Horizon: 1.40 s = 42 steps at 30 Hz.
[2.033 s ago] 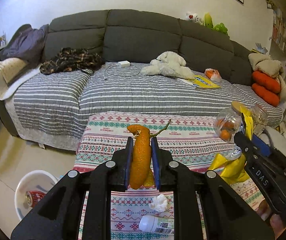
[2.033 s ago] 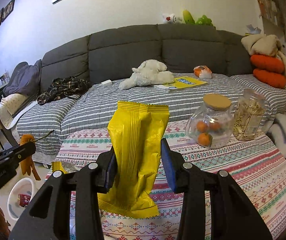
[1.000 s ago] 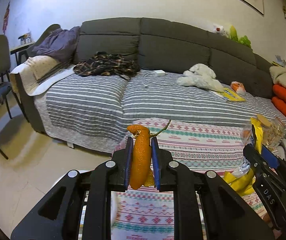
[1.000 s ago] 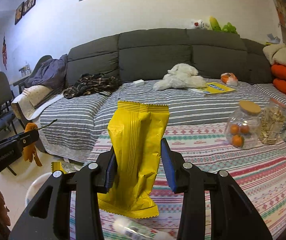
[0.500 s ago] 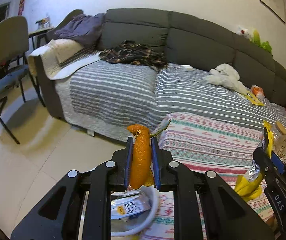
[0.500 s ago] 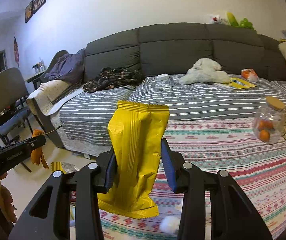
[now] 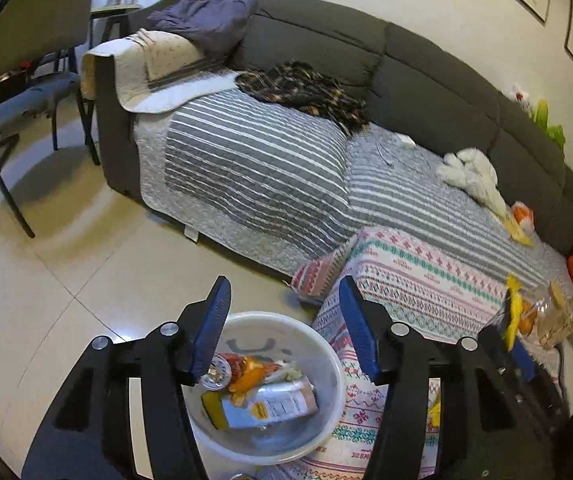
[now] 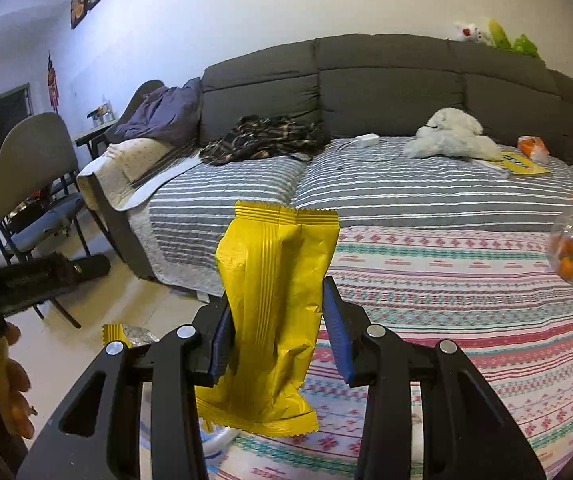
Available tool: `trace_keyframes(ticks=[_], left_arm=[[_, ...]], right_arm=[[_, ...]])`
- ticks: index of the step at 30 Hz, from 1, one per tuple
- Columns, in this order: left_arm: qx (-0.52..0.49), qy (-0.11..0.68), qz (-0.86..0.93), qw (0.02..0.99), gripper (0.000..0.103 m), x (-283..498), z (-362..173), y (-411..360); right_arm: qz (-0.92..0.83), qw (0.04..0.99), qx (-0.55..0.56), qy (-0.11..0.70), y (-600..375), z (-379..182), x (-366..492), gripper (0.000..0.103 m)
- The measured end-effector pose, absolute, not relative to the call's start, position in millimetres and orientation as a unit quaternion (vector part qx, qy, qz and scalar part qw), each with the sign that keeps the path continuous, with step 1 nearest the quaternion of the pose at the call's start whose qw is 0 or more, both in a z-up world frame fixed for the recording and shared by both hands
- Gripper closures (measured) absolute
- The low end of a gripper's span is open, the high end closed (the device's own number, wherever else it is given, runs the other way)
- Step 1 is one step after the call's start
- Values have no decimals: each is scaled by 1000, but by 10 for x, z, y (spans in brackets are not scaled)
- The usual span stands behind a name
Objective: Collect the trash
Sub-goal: 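Lower both grippers over the white bin and open them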
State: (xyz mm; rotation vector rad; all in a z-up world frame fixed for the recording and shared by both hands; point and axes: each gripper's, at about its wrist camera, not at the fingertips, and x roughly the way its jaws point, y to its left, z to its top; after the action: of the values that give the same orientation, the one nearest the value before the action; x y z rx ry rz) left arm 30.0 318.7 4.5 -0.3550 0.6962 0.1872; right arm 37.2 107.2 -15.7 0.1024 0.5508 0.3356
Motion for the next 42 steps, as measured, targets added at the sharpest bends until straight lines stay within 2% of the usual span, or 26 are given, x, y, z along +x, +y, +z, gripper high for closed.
trace_keyframes(ticks=[6, 13, 16, 18, 24, 30, 32, 34, 35, 42], left_arm=[[-201, 317, 124, 919, 48, 129, 150, 3500], [-215, 287, 181, 916, 41, -87, 268, 3867], [-221, 280, 196, 913, 40, -179, 299, 4002], [-225, 277, 202, 912, 40, -230, 308, 4079], [-229, 281, 220, 906, 37, -321, 278, 4248], [-207, 278, 235, 908, 24, -338, 285, 4161], [-187, 275, 244, 911, 21, -317, 303, 4089], [-173, 268, 261, 911, 9, -329, 316, 4007], [-167, 263, 275, 910, 8, -342, 319, 3961], [-116, 268, 289, 912, 7, -243, 293, 3627]], right_arm=[[185, 939, 46, 285, 1413, -235, 372, 62], [211, 931, 36, 296, 1845, -294, 334, 57], [220, 928, 32, 301, 2026, -318, 330, 51], [220, 926, 31, 304, 2113, -326, 347, 38], [213, 926, 30, 310, 2289, -313, 373, 18], [184, 935, 15, 304, 2278, -280, 366, 8], [170, 938, 11, 302, 2223, -256, 381, 7], [157, 941, 9, 300, 2150, -232, 399, 7], [152, 942, 8, 299, 2118, -222, 411, 7], [117, 951, 7, 285, 1781, -137, 461, 7]])
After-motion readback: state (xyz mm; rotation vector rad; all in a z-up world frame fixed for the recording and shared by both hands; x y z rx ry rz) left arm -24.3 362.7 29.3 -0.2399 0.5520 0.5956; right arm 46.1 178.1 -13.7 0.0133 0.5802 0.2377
